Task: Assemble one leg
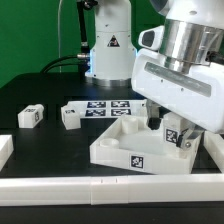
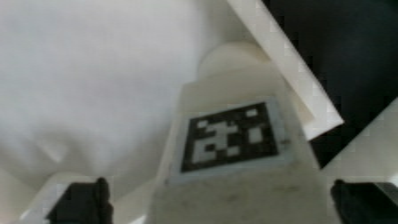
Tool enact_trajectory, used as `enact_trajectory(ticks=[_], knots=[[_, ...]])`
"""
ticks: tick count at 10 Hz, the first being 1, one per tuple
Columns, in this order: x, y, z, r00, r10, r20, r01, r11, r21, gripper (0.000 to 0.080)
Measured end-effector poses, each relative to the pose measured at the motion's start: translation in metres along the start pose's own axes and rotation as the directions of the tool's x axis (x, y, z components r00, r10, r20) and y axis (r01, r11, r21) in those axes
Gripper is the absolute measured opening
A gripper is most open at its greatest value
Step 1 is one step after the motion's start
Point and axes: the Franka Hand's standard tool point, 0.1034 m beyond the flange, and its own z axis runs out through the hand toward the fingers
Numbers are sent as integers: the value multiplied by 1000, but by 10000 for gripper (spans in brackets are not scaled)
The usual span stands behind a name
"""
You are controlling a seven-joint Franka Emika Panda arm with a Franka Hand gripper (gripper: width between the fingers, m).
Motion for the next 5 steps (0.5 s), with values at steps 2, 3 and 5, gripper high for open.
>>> enact_trajectory(ticks=[2, 3, 5], knots=[[0, 0, 0, 1000, 0, 0, 0, 1000, 0, 647], [0, 0, 0, 1000, 0, 0, 0, 1000, 0, 649], [0, 0, 0, 1000, 0, 0, 0, 1000, 0, 649]])
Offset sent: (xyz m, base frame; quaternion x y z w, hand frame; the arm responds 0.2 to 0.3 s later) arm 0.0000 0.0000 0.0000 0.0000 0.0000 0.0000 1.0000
